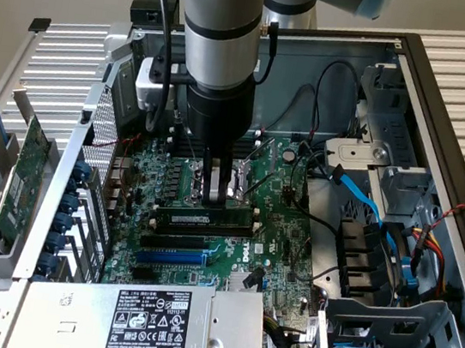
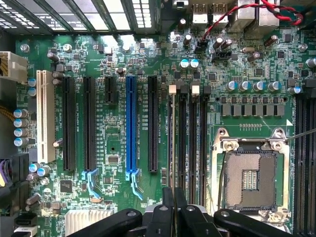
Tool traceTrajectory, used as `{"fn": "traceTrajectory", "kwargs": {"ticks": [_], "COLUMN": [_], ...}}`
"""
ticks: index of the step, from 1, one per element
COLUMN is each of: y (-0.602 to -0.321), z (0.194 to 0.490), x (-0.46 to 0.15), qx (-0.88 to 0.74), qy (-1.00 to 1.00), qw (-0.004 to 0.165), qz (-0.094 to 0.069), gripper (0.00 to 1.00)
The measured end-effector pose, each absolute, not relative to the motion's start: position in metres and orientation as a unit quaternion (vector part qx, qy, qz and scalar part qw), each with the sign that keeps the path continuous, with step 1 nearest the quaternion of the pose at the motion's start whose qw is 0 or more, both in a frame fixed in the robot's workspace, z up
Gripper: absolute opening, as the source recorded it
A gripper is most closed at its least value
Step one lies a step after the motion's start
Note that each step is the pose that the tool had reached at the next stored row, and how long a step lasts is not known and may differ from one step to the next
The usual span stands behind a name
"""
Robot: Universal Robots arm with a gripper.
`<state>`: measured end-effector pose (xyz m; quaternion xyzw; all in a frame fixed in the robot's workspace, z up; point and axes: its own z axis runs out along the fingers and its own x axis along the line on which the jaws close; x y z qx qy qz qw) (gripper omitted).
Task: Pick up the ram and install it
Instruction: 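Insert the ram into the slot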
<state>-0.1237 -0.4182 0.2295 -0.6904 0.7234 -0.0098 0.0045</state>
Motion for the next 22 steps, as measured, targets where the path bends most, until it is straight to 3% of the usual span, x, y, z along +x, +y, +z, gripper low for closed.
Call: {"fn": "traceTrajectory", "kwargs": {"ticks": [9, 11, 12, 22], "y": [-0.4182, -0.4182, -0.4182, -0.4182], "z": [0.2285, 0.2284, 0.2284, 0.2367], "x": [-0.1239, -0.1239, -0.1239, -0.1240], "qx": [-0.690, -0.690, -0.690, -0.690], "qy": [0.723, 0.723, 0.723, 0.723], "qw": [0.005, 0.005, 0.005, 0.005], "qz": [-0.010, -0.010, -0.010, -0.010], "gripper": [0.13, 0.14, 0.21, 0.21]}}
